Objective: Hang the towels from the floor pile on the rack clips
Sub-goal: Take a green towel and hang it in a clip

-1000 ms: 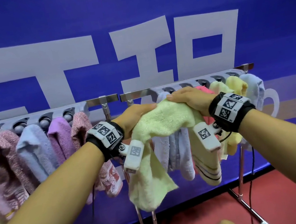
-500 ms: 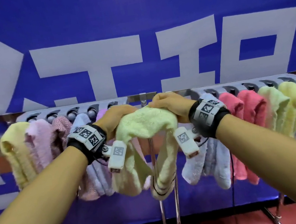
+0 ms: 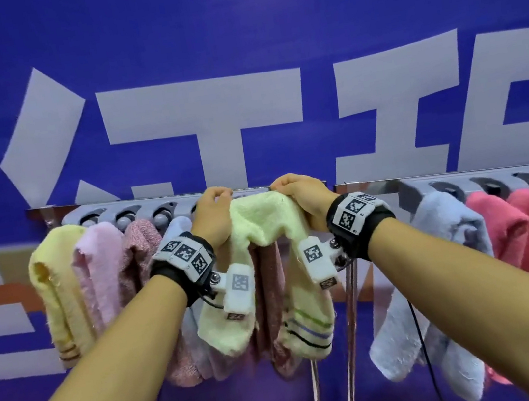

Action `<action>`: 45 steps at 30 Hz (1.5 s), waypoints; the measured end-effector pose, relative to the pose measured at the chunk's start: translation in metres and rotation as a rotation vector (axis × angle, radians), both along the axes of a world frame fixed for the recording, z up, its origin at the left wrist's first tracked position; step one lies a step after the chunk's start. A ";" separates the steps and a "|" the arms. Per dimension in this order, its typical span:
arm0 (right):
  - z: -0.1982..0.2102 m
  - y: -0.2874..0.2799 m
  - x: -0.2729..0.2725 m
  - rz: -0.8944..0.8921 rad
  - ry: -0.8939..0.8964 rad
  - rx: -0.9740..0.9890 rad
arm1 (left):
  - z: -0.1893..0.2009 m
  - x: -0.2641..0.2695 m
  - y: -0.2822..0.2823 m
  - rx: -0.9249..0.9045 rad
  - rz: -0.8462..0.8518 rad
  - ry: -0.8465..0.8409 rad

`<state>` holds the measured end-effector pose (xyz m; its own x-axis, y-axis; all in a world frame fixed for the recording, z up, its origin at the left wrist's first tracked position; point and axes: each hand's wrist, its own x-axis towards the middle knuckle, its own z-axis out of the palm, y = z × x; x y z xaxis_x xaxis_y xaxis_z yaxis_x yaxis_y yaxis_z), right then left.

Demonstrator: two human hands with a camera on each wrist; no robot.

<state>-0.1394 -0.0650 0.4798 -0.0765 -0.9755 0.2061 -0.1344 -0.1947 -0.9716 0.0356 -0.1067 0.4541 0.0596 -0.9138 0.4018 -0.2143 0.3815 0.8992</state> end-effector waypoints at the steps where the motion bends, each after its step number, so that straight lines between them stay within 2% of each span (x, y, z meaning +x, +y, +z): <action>1: -0.001 -0.009 0.000 -0.003 -0.001 0.000 | 0.000 -0.002 -0.007 0.000 0.025 -0.016; 4: -0.008 -0.035 -0.001 -0.021 -0.072 0.012 | 0.002 -0.006 -0.022 -0.041 0.072 -0.070; 8: -0.037 -0.062 -0.001 -0.122 -0.093 -0.011 | -0.006 -0.009 -0.031 -0.139 0.108 -0.297; 11: -0.072 -0.071 -0.003 -0.182 -0.097 0.029 | -0.019 -0.011 -0.032 -0.238 0.032 -0.419; 15: -0.097 -0.063 -0.005 -0.177 0.072 -0.014 | -0.036 -0.004 -0.025 -0.408 0.006 -0.544; 17: -0.096 -0.054 -0.006 -0.164 0.098 -0.060 | -0.041 0.002 -0.022 -0.493 0.025 -0.552; 19: -0.091 -0.042 -0.006 -0.129 0.014 -0.082 | -0.047 0.006 -0.013 -0.564 0.079 -0.454; 21: -0.087 -0.028 -0.008 -0.062 -0.042 -0.132 | -0.049 0.004 0.002 -0.515 0.085 -0.300; 23: -0.090 -0.016 -0.011 0.025 0.121 -0.209 | -0.049 0.002 0.018 -0.464 0.020 -0.274; 25: -0.097 -0.003 -0.012 0.086 0.355 -0.248 | -0.050 0.001 0.027 -0.480 -0.036 -0.426; 27: -0.101 0.004 -0.010 0.083 0.482 -0.270 | -0.053 0.001 0.028 -0.441 -0.069 -0.582; 33: -0.099 0.004 0.001 -0.015 0.749 -0.192 | -0.054 -0.006 0.031 -0.293 -0.072 -0.716; 37: -0.088 0.004 -0.006 0.069 0.853 -0.201 | -0.050 -0.003 0.022 -0.268 -0.033 -0.728; 40: -0.077 0.007 -0.013 0.086 0.926 -0.231 | -0.044 -0.001 0.020 -0.290 0.083 -0.690; 42: -0.066 0.007 -0.014 0.028 0.925 -0.263 | -0.040 -0.003 0.018 -0.271 0.130 -0.666; 45: -0.044 0.004 -0.005 -0.168 0.900 -0.322 | -0.035 -0.007 0.014 -0.249 0.189 -0.677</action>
<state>-0.1448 -0.0608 0.4359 0.1076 -0.8530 0.5108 -0.8519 -0.3440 -0.3949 0.0282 -0.0928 0.4195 -0.1274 -0.7894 0.6006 -0.7725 0.4587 0.4390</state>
